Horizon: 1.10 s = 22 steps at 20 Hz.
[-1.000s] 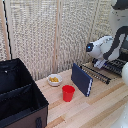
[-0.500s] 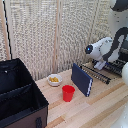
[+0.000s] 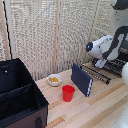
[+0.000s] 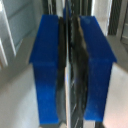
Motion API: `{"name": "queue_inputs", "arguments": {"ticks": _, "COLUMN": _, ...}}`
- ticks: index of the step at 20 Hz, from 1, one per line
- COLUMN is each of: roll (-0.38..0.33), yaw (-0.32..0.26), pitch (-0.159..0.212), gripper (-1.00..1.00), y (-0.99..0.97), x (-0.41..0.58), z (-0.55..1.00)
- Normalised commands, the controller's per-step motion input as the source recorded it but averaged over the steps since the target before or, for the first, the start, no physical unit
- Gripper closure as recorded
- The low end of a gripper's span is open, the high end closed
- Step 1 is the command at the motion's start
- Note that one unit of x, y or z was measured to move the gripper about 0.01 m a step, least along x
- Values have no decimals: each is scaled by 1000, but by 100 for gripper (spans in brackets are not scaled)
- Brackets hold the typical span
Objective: Gently stretch your hand towards the oven tray's handle, obtaining a firm grip, and draw it cautiously out of the oven. Transition your grip to the hot dog bowl, gingerly seizing the edge, and elevate it from the surface. Hover the bowl over the tray, delicately lower it, and temper your grip, establishing the bowl's equilibrium.
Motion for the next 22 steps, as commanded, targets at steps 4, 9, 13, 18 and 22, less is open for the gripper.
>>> {"name": "queue_inputs", "arguments": {"ticks": 4, "roll": 177, "yaw": -198, "pitch": 20, "gripper": 100, "y": 476, "x": 0, "z": -7}}
{"name": "queue_inputs", "arguments": {"ticks": 9, "roll": 54, "yaw": -182, "pitch": 12, "gripper": 100, "y": 657, "x": 0, "z": -83}}
{"name": "queue_inputs", "arguments": {"ticks": 13, "roll": -12, "yaw": -176, "pitch": 4, "gripper": 100, "y": 769, "x": 0, "z": -199}}
{"name": "queue_inputs", "arguments": {"ticks": 18, "roll": -35, "yaw": -141, "pitch": 10, "gripper": 100, "y": 848, "x": 1, "z": -263}}
{"name": "queue_inputs", "arguments": {"ticks": 22, "roll": -72, "yaw": -38, "pitch": 12, "gripper": -100, "y": 504, "x": 29, "z": -34}}
